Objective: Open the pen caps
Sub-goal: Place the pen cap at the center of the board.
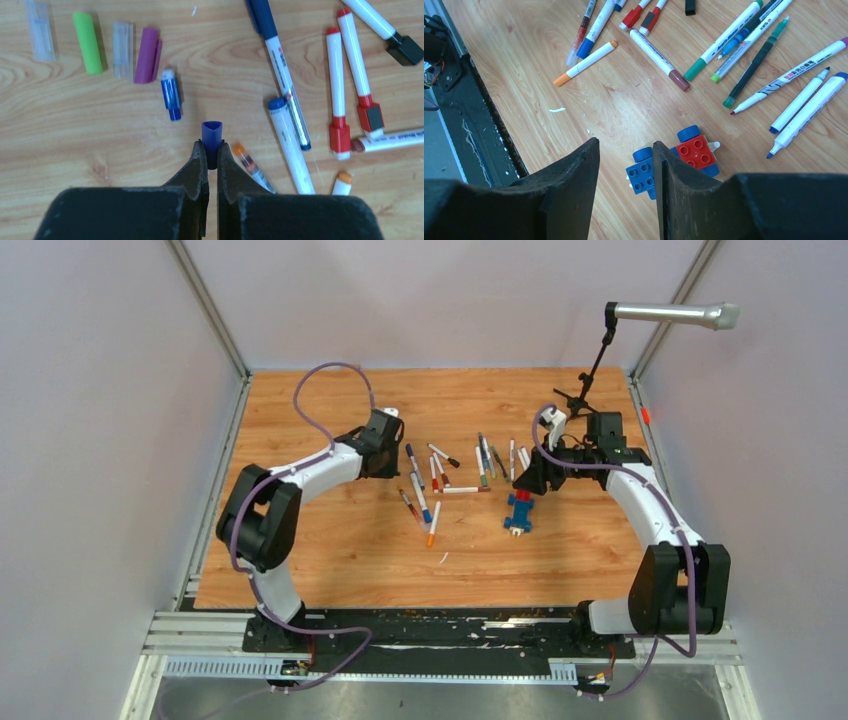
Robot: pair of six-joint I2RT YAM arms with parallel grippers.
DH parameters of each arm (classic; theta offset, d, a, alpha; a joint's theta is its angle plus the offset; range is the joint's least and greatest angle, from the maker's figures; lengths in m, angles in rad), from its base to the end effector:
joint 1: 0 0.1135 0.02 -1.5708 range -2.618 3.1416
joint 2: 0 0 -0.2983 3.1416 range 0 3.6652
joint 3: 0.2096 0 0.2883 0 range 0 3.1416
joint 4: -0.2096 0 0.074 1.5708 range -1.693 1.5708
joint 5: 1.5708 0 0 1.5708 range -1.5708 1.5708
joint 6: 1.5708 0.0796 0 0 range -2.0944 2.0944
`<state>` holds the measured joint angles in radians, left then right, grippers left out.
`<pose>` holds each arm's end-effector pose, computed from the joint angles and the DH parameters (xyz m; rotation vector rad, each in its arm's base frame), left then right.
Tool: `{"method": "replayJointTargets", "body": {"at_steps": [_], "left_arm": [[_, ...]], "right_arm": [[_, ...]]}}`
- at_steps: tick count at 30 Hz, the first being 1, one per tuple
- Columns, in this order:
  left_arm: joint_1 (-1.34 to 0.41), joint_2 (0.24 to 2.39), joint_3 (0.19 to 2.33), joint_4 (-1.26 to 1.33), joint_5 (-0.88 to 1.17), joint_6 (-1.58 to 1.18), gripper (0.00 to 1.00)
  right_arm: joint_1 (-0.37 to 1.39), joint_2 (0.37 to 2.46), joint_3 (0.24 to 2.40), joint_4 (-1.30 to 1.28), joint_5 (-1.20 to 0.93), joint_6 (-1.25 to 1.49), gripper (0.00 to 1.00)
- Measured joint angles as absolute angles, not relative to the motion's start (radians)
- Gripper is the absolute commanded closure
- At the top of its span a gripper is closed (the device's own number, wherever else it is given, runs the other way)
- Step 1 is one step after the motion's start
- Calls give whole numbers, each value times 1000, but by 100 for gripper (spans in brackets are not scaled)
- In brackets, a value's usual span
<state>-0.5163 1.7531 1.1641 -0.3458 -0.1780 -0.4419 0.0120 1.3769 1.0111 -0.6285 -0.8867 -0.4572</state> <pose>0.3830 -0.2012 0.1775 0.0196 2.4935 -0.1808 0.3143 0.0655 0.2571 -0.8322 2.1174 0.8959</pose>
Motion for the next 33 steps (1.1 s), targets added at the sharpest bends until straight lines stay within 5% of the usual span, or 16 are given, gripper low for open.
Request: {"method": "replayJointTargets", "body": {"at_steps": [14, 22, 33], "left_arm": [[-510, 1957, 1349, -462, -231, -377, 58], [-509, 1950, 1362, -501, -237, -371, 52], [-508, 1427, 1002, -378, -97, -413, 10]], "right_arm": [[-31, 1368, 1010, -613, -925, -457, 56], [-37, 1368, 997, -608, -938, -458, 56], [-50, 1320, 972, -604, -973, -470, 55]]}}
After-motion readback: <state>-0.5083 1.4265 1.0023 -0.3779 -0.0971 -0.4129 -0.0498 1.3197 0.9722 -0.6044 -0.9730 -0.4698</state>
